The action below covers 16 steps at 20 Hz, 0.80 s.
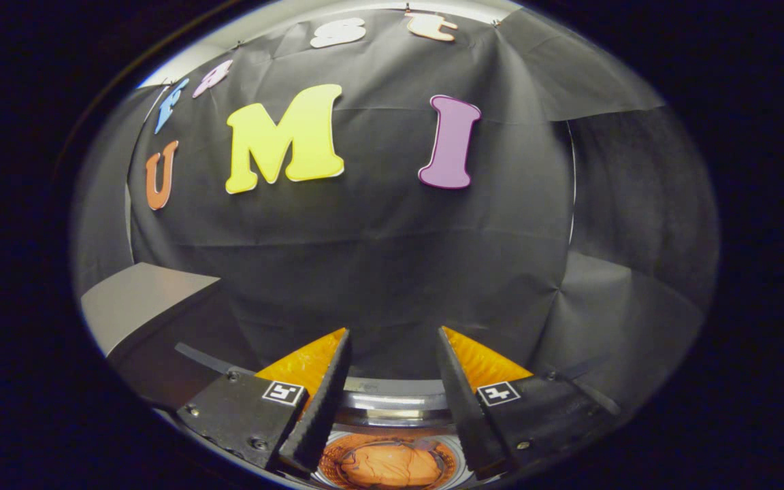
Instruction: Put the clothes into the washing machine and then close the washing machine lid.
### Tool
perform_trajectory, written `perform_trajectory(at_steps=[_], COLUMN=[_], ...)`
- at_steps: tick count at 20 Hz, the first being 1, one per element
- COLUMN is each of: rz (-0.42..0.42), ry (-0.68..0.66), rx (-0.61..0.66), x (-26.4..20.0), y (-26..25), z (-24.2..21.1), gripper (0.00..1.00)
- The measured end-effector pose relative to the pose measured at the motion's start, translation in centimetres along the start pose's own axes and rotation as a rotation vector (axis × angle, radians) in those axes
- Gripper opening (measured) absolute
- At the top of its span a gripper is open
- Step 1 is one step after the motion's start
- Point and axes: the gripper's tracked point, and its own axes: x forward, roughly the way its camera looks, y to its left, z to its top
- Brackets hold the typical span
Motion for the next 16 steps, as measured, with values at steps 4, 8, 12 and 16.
perform_trajectory(at_steps=[4,8,12,16], rz=[0.003,0.001,0.0,-0.002], ry=[-0.005,-0.005,0.0,0.002], rx=[-0.002,-0.002,-0.001,0.0], x=[-0.6,-1.2,-1.8,-2.8], y=[0.0,0.0,0.0,0.0], z=[-0.5,-0.9,-1.7,-2.6], gripper=[0.79,0.79,0.79,0.79])
